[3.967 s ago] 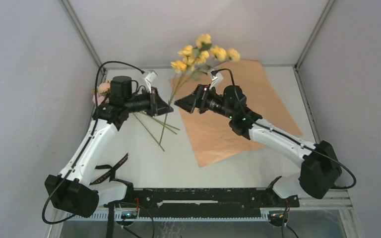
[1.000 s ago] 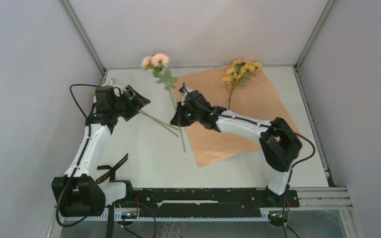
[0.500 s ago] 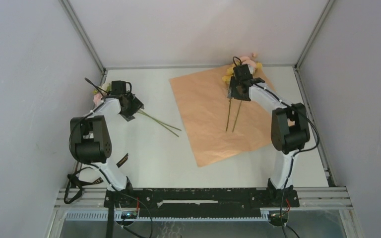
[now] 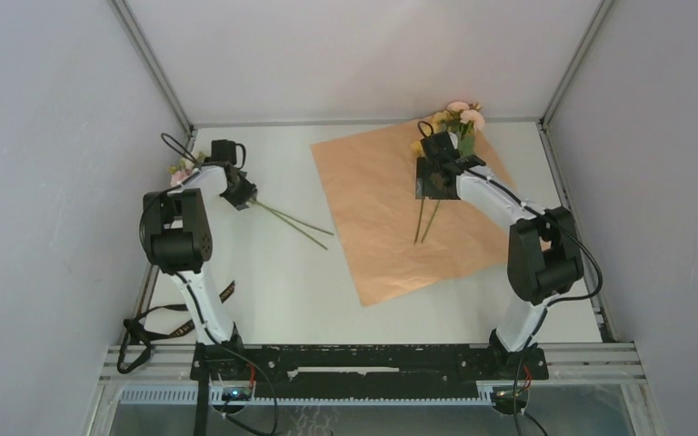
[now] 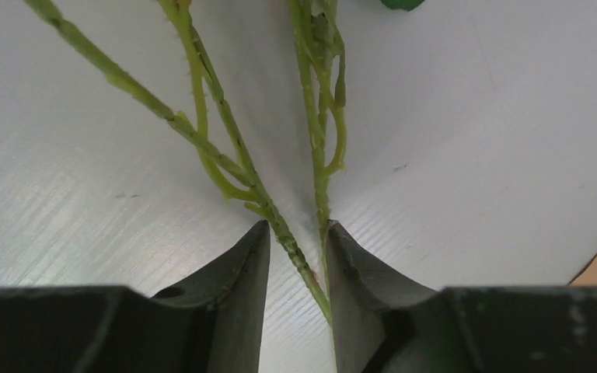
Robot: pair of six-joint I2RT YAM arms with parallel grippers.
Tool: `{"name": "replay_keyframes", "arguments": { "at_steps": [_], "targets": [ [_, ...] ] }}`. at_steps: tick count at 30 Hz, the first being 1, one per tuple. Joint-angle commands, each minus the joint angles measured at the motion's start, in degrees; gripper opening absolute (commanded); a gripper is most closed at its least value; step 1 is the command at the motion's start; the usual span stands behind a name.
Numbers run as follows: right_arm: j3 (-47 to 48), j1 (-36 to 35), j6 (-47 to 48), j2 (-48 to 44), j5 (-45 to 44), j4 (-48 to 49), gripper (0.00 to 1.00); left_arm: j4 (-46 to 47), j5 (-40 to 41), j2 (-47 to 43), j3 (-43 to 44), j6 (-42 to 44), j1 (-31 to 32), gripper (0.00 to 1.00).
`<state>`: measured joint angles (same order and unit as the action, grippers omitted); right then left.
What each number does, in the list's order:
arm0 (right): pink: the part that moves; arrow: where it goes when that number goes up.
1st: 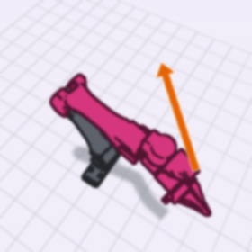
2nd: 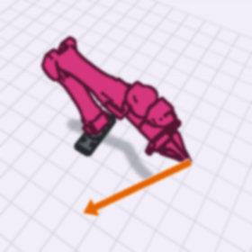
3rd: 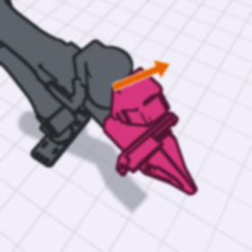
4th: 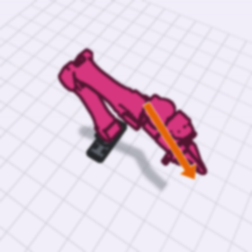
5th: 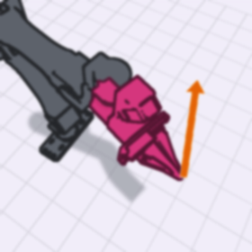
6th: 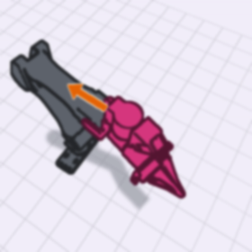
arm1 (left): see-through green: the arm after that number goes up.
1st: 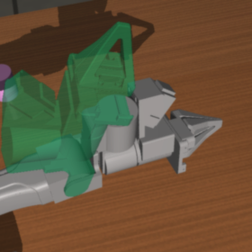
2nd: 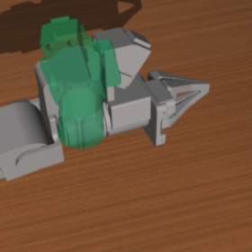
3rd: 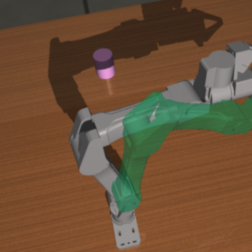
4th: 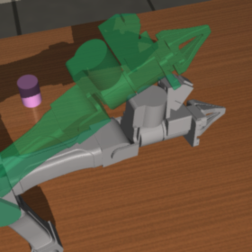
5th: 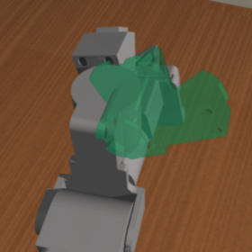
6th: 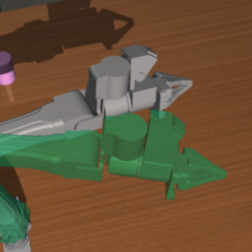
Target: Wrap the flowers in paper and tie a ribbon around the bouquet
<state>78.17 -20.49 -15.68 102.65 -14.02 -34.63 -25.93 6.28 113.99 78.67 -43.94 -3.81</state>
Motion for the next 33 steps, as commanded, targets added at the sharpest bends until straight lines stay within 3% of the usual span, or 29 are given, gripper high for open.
{"name": "replay_keyframes", "arguments": {
  "at_steps": [1, 7, 10, 11, 24, 26, 33],
  "targets": [
    [-0.8, -1.8, 0.6, -6.1, -0.3, 2.6, 0.69, -1.7, 2.2, 0.6, 2.5, -0.9, -0.9, 0.37],
    [-1.9, -3.5, 1.1, -9.3, -0.1, 2.6, 0.69, -2.4, 1.2, 1.4, 2.6, -1.0, -1.5, 0.32],
    [-2.5, -4.3, 1.3, -11.2, -0.6, 2.6, 0.69, -3.5, 1.0, 0.9, 2.3, -1.0, -1.8, 0.12],
    [-2.7, -4.5, 1.4, -11.8, -1.0, 2.3, 0.69, -4.0, 0.4, 0.3, 1.9, -0.9, -2.0, 0.09],
    [-3.3, -11.8, 1.0, -16.3, -1.8, 0.2, 0.69, -3.1, -6.6, -18.6, -11.0, 3.4, -3.6, 0.09],
    [-4.4, -14.4, 1.9, -16.8, 4.2, 2.5, 0.68, -2.9, -9.9, -20.5, -13.3, 3.9, -3.7, 0.06],
    [-7.1, -25.2, 2.7, -15.7, 38.8, 23.0, 0.69, 4.1, -18.4, -33.2, -19.3, 6.4, -1.9, 0.0]
  ]
}}
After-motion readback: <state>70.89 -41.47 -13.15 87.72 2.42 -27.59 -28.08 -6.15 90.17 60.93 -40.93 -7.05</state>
